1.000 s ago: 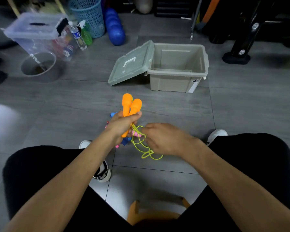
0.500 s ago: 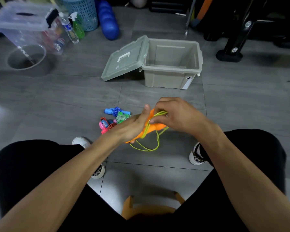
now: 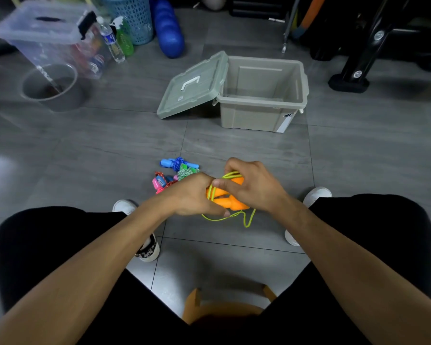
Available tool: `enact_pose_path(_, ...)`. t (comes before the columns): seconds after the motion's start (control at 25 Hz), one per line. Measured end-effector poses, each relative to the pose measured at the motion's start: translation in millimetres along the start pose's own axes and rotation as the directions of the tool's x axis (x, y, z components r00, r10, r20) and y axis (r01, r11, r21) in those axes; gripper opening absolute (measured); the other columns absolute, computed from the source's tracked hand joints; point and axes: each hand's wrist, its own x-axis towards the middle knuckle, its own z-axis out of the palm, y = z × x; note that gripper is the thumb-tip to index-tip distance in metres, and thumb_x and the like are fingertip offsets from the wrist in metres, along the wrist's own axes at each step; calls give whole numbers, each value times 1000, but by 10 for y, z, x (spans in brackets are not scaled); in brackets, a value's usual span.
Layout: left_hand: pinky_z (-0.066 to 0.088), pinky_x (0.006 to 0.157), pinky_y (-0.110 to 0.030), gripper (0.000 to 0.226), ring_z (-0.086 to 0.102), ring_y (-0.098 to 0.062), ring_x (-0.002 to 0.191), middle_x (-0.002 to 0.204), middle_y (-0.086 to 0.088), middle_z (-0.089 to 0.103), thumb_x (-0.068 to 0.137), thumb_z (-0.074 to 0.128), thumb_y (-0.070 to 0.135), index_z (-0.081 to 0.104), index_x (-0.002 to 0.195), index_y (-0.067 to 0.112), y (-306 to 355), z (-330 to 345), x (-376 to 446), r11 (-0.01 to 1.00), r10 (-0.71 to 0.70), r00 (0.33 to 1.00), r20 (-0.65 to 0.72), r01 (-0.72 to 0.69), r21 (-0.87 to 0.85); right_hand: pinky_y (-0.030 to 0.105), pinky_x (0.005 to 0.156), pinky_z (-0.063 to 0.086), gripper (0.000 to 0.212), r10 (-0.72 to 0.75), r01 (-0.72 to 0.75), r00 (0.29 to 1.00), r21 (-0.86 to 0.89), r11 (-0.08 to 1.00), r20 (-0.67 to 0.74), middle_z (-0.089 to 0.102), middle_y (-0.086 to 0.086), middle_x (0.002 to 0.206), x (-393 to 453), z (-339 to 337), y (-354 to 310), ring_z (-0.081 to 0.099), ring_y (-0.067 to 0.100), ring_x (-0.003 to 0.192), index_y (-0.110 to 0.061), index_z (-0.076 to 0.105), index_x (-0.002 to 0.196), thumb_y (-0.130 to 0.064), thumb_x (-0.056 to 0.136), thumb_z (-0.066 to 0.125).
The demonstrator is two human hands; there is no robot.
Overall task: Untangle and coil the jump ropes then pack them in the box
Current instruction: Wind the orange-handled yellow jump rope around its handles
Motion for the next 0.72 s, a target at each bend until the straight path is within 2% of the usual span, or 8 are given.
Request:
enact_pose_path(0.12, 47, 60, -36, 42, 59, -13, 61, 71, -8, 66, 59, 82, 46, 68, 81, 13, -16, 3, -26, 988, 13, 999, -35, -18, -154, 21, 55, 41, 33, 193, -146, 968, 267, 953, -160, 59, -3, 63, 10, 81, -55, 51, 4, 58, -18, 59, 71, -48, 77, 71)
enact_pose_path(0.24, 38, 50, -27, 29, 49, -11, 50, 61, -4, 57, 70, 83, 36, 66, 79, 13, 32, 61, -18, 973, -18, 999, -51, 5, -229, 21, 54, 38, 33, 301, -211, 910, 305, 929, -287, 54, -2, 52, 47, 158, -101, 47, 8, 53, -18, 58, 59, -40, 81, 67)
enact_pose_path(0.32, 42, 56, -30, 32, 54, -11, 56, 65, 0, 62, 72, 78, 46, 66, 82, 19, 41, 102, 13, 987, -17, 992, -122, -3, -162, 20, 54, 39, 30, 366, -274, 877, 300, 914, -313, 53, -1, 52, 100, 120, -85, 49, 11, 54, -19, 56, 55, -36, 78, 66)
enact_pose_path(0.4, 46, 62, -32, 50, 60, -9, 64, 69, 5, 66, 70, 60, 71, 64, 85, 23, 24, 119, 19, 999, -42, 978, -206, 47, 19, 15, 51, 38, 24, 408, -311, 853, 312, 898, -326, 52, 1, 52, 158, 56, -60, 48, 11, 54, -16, 58, 58, -31, 75, 65)
enact_pose_path(0.48, 46, 59, -30, 65, 61, -8, 62, 66, 4, 65, 71, 43, 82, 64, 82, 21, 54, 112, 7, 988, -55, 962, -269, 90, 122, 12, 49, 35, 22, 421, -313, 834, 323, 893, -355, 52, 0, 51, 186, 20, -45, 46, 10, 53, -12, 61, 60, -27, 74, 65)
enact_pose_path(0.6, 40, 48, -26, 56, 51, -8, 45, 55, 0, 57, 85, 53, 64, 63, 75, 10, 103, 60, 16, 996, -89, 967, -237, 92, 1, 13, 52, 35, 27, 376, -288, 872, 294, 912, -313, 51, 0, 54, 192, -12, 4, 46, 11, 56, -11, 60, 62, -30, 80, 64)
enact_pose_path(0.72, 47, 45, -26, 48, 59, -16, 51, 65, -10, 64, 88, 58, 53, 64, 83, 5, 52, -36, 7, 993, -114, 979, -167, 112, -22, 28, 61, 40, 44, 202, -200, 968, 27, 979, -146, 50, 0, 54, 189, -112, 133, 49, 17, 62, -15, 54, 63, -51, 88, 53)
